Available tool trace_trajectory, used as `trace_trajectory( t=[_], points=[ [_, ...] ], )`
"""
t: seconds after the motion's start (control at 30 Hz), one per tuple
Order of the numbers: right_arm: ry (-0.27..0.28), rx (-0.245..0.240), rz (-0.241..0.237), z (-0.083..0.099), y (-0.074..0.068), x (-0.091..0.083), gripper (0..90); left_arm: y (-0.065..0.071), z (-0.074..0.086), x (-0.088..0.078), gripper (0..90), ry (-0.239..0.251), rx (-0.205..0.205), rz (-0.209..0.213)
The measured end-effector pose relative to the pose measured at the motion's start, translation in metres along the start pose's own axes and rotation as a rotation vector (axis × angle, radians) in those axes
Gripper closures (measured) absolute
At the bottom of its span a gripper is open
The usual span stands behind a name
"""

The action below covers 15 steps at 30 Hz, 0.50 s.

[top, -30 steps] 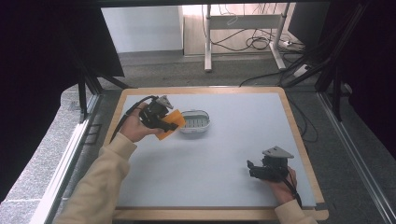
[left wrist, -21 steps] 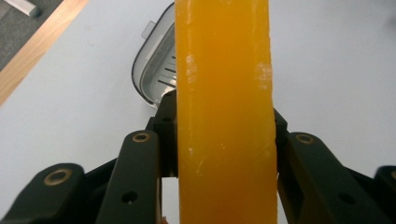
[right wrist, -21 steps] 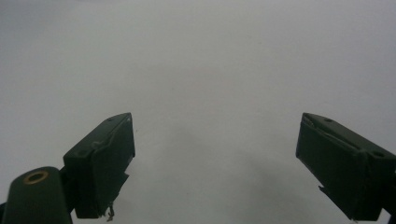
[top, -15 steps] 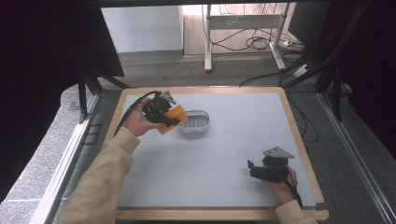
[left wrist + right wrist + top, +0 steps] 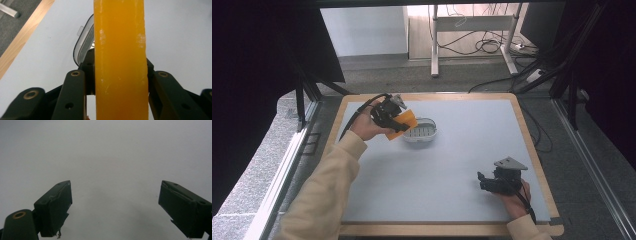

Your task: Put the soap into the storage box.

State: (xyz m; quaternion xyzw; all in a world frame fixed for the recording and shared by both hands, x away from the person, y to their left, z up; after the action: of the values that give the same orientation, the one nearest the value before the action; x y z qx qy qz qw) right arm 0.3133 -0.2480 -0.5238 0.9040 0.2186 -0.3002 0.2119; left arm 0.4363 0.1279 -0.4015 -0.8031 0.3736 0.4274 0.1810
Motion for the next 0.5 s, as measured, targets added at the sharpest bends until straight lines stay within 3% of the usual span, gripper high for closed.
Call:
trace_trajectory(
  t=[0.2, 0.5],
  points=[
    [0.004, -0.003, 0.002, 0.0, 0.0, 0.0, 12.0, 0.004, -0.011, 0.004, 61.7, -0.007, 0.036, 0.013],
    [0.001, -0.003, 0.005, 0.001, 0.0, -0.001, 12.1, 0.004, -0.019, 0.006, 61.7, -0.013, 0.058, 0.012]
  ],
)
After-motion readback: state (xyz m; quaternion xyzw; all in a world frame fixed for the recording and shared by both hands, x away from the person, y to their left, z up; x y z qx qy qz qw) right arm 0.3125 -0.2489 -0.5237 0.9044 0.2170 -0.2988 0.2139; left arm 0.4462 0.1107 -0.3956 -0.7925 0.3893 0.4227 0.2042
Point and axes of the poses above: each handheld gripper's, and its own axes: x roughly forward along the jaws, z roughly out of its underside, y roughly to its right, the point moved 1 cm from there along x, roughly forward along the jaws, and after that the axes turned 13 degrees about -x, right-handed, at the moved point
